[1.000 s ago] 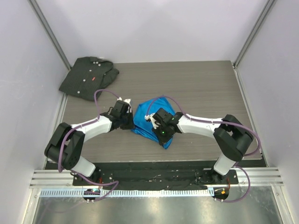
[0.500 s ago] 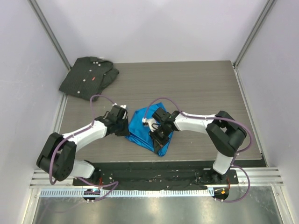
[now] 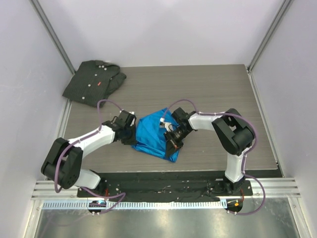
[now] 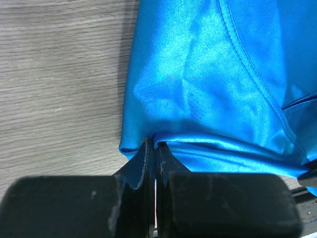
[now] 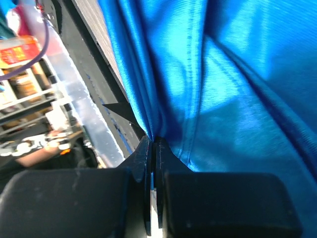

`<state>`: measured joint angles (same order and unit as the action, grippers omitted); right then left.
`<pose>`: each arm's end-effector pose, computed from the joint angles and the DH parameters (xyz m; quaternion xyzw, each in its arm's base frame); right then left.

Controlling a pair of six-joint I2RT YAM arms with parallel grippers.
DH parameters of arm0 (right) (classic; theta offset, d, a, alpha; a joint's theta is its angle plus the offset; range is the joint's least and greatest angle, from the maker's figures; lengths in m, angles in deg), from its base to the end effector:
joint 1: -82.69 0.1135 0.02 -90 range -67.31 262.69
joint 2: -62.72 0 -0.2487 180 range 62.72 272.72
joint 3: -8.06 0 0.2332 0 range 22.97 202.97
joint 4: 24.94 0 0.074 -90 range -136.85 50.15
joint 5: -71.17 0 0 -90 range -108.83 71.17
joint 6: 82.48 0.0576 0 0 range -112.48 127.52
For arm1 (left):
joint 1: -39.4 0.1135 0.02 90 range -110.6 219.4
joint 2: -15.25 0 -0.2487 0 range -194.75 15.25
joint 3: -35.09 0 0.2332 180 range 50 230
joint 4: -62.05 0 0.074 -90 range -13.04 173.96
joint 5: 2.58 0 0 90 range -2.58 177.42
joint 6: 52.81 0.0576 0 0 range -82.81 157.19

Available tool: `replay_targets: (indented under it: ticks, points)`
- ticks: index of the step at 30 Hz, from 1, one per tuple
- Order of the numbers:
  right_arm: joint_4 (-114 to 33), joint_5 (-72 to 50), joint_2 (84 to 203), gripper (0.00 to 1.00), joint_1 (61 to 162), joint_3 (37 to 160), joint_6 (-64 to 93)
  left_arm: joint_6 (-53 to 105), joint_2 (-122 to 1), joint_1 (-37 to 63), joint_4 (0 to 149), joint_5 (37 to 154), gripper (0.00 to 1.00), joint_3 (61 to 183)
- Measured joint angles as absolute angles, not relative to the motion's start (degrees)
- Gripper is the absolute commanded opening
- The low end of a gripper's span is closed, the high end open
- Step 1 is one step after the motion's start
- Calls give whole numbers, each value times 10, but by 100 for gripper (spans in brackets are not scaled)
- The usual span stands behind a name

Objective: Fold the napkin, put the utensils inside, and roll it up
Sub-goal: Roll the napkin with the utensil

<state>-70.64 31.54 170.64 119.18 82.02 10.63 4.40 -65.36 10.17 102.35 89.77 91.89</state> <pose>0.2227 0.2199 0.1109 0.2956 -0.8523 -0.4264 0.0668 0.2172 -0.1242 0.1464 -0.0257 0.9741 -0.1325 0.1817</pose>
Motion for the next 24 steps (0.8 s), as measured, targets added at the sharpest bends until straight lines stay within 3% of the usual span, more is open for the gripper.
replay_targets:
  ticks: [6,10,12,16,19,24]
  points:
    - [-706,347,1746,1,1163,823,107,44,-664,102,1026,899,0,926]
    - [-708,348,1747,17,1150,829,108,44,-672,102,1026,901,0,933]
    - [-713,341,1742,30,1148,833,111,44,-672,102,1026,901,1,933]
    - [-724,299,1692,41,1147,842,119,43,-672,102,1026,901,0,933]
    - [-727,241,1621,40,1152,856,123,43,-672,102,1026,904,0,933]
    - [-707,153,1522,27,1195,879,137,42,-672,102,1026,907,0,933]
